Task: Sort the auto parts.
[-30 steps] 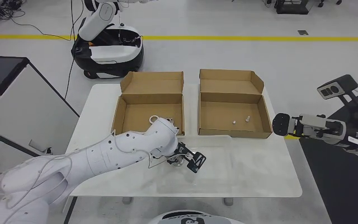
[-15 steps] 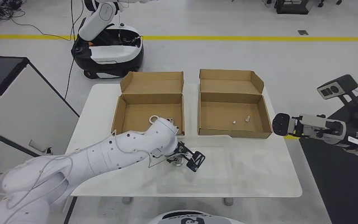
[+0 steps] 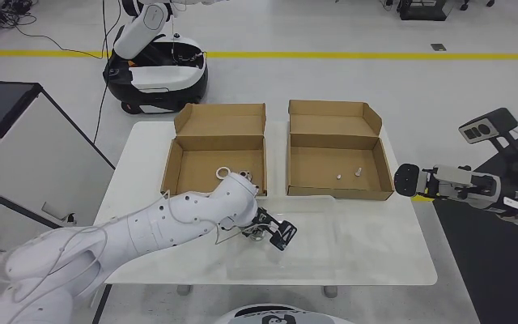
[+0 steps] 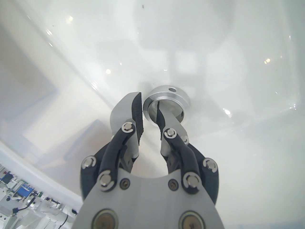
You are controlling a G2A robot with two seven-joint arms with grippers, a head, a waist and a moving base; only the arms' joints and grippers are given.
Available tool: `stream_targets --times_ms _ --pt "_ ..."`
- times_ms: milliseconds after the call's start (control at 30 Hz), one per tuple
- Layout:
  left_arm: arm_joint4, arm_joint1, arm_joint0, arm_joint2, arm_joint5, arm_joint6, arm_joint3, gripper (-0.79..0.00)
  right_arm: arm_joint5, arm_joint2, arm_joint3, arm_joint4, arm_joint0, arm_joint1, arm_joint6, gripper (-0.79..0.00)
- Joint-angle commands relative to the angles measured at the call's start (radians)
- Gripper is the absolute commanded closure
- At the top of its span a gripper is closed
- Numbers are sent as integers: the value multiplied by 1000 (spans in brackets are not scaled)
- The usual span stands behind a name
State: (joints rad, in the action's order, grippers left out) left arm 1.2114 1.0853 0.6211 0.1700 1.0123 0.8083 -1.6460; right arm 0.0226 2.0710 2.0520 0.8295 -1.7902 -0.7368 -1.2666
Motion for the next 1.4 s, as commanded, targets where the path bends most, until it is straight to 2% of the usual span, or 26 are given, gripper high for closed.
stream_targets --times_ms 0,100,233,633,733,867,1367 --pt "-1 -2 1 0 0 0 -2 -231 0 0 0 0 0 0 0 -785" --pt "-4 -4 1 0 0 0 -9 -240 0 0 0 0 0 0 0 -785" --pt "0 -4 -3 0 0 0 -16 -308 0 0 0 0 0 0 0 -785" --pt "24 11 13 0 0 0 3 -311 0 0 0 0 0 0 0 -785" --pt "26 14 16 0 0 0 7 -271 0 0 0 0 0 0 0 -785" --pt "26 14 16 0 0 0 7 0 0 0 0 0 0 0 0 -785" --pt "-9 8 -18 0 0 0 -10 0 0 0 0 0 0 0 0 -785"
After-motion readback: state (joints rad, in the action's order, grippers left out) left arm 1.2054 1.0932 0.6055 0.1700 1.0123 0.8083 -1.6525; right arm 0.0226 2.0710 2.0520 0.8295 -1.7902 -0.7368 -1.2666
